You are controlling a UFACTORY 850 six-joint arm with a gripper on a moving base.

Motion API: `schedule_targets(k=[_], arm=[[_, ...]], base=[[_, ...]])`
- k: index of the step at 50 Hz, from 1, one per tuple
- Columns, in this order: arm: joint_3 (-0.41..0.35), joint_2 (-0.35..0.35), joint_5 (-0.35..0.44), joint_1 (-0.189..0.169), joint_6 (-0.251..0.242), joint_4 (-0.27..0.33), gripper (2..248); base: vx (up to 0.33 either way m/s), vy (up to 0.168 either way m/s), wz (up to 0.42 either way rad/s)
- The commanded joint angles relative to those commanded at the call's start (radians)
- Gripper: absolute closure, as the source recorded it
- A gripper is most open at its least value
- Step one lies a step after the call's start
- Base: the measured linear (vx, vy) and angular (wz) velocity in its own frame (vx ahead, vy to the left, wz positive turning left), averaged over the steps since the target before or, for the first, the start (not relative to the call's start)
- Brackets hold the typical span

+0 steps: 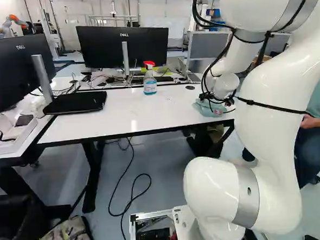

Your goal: Clean the table with the green towel

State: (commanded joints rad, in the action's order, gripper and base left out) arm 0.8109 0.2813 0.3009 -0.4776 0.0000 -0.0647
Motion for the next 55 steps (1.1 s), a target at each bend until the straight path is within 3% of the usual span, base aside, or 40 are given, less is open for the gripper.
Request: schedule_targets(k=[29,30,35,36,40,41,45,46,50,51,55], arm=[[-0.001,0.000,-0.029,0.005,0.000,0.000,6],[-0.001,0.000,-0.029,0.005,0.000,0.000,41],[-0.001,0.000,-0.029,0.005,0.000,0.000,41],[-0.001,0.000,-0.029,0.005,0.000,0.000,79],[-0.001,0.000,-0.029,0.005,0.000,0.000,79],[-0.001,0.000,-0.029,0.005,0.000,0.000,114],[-0.001,0.000,-0.029,0.005,0.000,0.000,114],[-0.001,0.000,-0.029,0.005,0.000,0.000,149],[-0.001,0.000,-0.029,0.005,0.000,0.000,149],[-0.001,0.000,-0.029,0.005,0.000,0.000,177],[-0.001,0.000,-0.029,0.005,0.000,0.000,177]], base=[[0.000,0.000,0.000],[0.000,0.000,0.000],[0.000,0.000,0.000],[0.000,0.000,0.000],[0.000,0.000,0.000],[0.000,0.000,0.000],[0.000,0.000,0.000],[0.000,0.000,0.000],[0.000,0.000,0.000],[0.000,0.000,0.000],[0.000,0.000,0.000]])
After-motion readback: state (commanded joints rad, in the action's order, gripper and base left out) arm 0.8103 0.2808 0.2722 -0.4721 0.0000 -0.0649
